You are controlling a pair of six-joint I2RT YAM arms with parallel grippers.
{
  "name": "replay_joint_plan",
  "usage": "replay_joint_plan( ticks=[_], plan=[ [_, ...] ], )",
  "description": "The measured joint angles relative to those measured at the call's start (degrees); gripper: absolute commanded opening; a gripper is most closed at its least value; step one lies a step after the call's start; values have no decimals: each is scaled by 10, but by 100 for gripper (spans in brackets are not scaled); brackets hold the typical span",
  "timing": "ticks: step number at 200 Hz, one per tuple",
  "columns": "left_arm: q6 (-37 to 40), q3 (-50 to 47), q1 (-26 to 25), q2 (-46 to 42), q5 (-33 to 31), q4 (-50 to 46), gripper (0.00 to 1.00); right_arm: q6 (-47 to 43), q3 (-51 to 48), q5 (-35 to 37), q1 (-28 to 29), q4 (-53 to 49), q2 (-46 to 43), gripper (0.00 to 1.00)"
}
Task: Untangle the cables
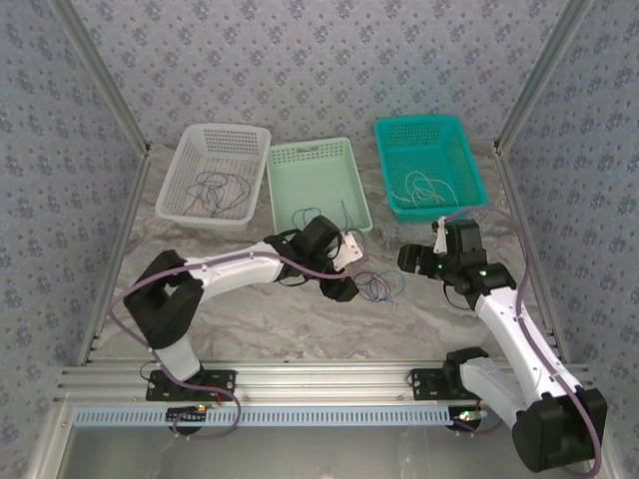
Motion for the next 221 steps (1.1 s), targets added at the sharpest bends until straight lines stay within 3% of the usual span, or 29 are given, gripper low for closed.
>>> replay_joint_plan(
  ticks=[48,100,127,176,221],
  plan=[
    [29,63,0,71,19,-17,57,24,-38,-2,-16,12,-45,87],
    [37,123,0,140,24,-17,47,27,-46,-3,-20,12,-65,86],
    [38,142,0,162,24,-18,36,27,-46,-7,-20,12,-66,86],
    [33,156,0,172,5,-10,48,27,-46,-7,-23,9,-66,86],
    [30,134,-4,141,-32,-9,50,27,-46,-7,-24,9,-66,86]
  ],
)
